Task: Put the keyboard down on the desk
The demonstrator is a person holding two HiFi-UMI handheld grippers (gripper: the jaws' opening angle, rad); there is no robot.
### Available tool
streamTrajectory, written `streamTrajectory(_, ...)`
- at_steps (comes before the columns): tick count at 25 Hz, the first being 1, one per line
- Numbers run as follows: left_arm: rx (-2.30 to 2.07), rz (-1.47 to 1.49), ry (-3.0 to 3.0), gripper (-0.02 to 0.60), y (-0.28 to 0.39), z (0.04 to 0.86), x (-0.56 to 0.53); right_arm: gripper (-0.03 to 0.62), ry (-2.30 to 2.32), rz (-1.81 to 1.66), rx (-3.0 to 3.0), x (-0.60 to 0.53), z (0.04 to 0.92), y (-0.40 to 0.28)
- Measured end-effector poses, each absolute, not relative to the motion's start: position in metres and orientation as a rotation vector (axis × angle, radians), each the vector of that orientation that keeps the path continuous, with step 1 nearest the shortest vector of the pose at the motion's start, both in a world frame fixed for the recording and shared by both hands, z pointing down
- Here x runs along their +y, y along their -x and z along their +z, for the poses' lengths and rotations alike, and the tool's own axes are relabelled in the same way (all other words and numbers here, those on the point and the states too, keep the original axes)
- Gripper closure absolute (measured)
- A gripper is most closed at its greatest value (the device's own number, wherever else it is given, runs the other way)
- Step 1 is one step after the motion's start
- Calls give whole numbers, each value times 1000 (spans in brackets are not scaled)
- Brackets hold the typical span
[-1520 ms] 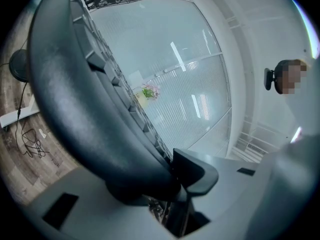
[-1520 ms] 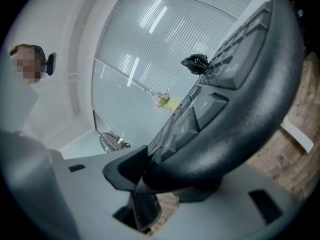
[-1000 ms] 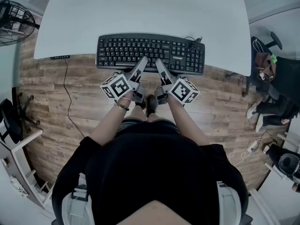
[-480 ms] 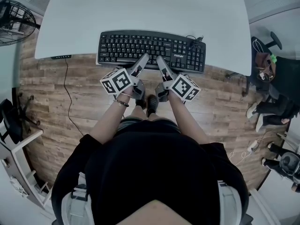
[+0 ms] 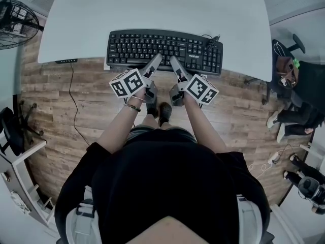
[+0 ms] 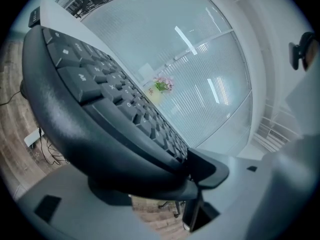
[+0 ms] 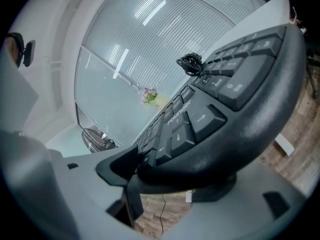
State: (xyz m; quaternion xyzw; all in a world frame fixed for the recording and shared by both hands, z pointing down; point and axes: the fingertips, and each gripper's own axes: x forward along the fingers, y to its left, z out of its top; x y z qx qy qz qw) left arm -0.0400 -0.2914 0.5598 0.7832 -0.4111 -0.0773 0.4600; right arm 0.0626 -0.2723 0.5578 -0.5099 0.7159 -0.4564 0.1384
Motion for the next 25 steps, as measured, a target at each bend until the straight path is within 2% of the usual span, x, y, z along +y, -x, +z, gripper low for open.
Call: streamTrajectory(25, -1034, -160, -1865, 204, 40, 565, -306, 214, 1509, -1411, 2060, -288, 565, -69)
